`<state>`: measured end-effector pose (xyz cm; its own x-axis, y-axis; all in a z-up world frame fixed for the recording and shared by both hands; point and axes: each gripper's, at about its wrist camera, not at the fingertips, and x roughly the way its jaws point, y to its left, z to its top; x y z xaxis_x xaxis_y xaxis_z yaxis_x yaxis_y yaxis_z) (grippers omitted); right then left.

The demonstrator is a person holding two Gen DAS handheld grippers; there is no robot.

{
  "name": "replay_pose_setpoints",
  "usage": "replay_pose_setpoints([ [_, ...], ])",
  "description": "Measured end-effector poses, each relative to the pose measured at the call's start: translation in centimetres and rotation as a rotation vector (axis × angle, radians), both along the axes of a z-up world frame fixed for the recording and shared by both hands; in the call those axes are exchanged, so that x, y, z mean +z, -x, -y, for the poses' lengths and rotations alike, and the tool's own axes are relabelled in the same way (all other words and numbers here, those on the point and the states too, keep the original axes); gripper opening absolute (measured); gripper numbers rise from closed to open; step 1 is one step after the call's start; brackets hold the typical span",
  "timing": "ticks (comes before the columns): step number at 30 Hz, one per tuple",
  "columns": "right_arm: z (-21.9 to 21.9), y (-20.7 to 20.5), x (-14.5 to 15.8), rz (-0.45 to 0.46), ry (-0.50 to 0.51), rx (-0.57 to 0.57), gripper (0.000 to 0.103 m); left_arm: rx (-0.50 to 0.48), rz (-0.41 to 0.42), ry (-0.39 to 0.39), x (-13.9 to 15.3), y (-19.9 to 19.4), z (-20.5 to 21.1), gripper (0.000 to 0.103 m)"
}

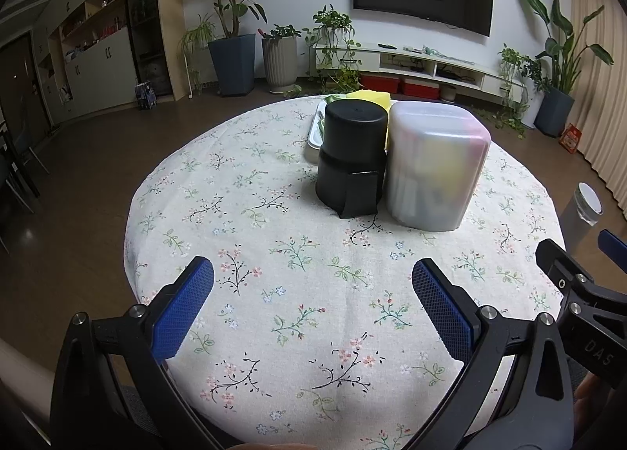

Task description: Organize soft objects

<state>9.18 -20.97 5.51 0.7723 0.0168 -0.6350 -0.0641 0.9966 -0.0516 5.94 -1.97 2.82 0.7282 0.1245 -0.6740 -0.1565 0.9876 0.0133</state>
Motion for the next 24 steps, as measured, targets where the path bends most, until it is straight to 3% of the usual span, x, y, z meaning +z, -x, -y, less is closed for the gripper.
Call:
replay_pose_setpoints([
  [24, 0.01, 0.07, -0.05, -0.001, -0.003, -0.001, 0.103, 0.002, -0.006, -0.001, -0.08, -0.08, -0.23, 0.103],
])
